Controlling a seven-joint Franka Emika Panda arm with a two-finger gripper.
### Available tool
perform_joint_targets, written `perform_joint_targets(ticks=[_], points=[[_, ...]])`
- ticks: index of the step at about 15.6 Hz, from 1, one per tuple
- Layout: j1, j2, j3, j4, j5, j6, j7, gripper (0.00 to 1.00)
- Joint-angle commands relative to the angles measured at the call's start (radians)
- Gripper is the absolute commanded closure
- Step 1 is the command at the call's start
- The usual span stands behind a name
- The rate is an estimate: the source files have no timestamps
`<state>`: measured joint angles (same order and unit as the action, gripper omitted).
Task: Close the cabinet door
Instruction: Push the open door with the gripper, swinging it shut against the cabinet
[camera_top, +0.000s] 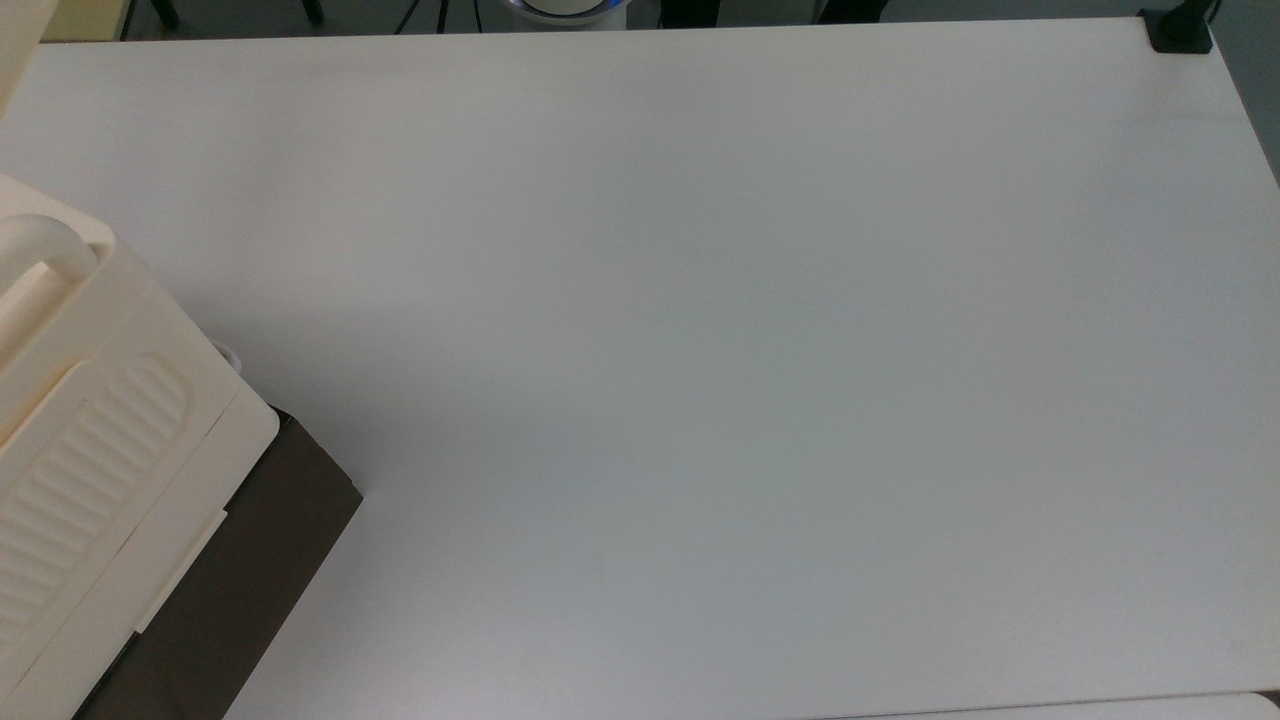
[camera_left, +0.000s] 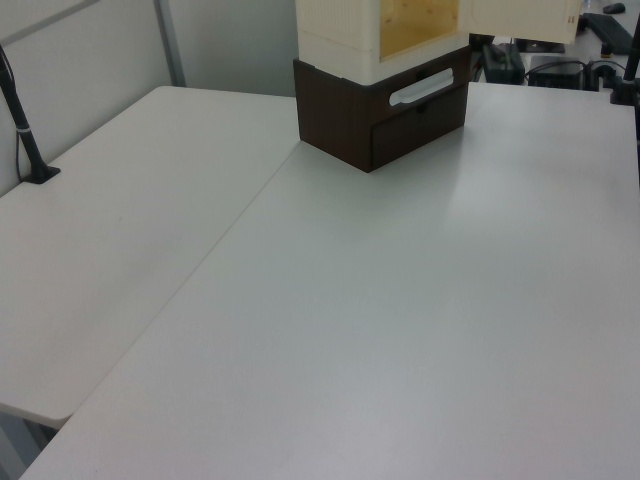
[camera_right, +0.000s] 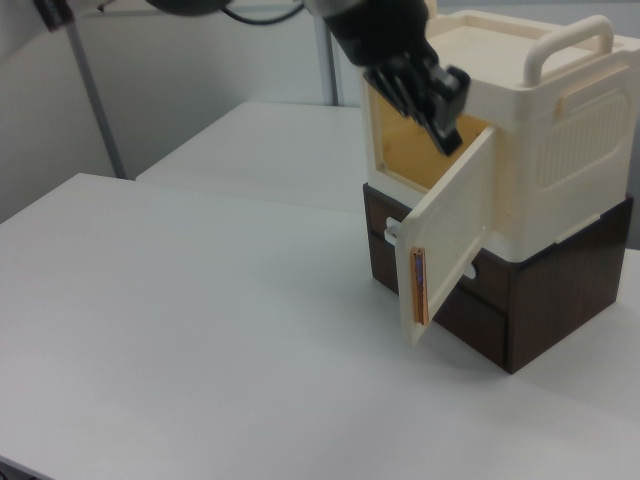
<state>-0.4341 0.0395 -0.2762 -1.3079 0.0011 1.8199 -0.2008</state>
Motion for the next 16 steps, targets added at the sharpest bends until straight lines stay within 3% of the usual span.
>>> perform_joint_targets(ticks=[1, 11, 16], points=[[-0.017, 0.008, -0.009, -0.065, 0.023, 0.024, -0.078, 1.0], [-0.037, 0.053, -0.014, -0.085, 0.026, 0.015, -0.144, 1.0], [-0.014, 0.052, 0.003, -0.086, 0.137, 0.013, -0.135, 1.0]])
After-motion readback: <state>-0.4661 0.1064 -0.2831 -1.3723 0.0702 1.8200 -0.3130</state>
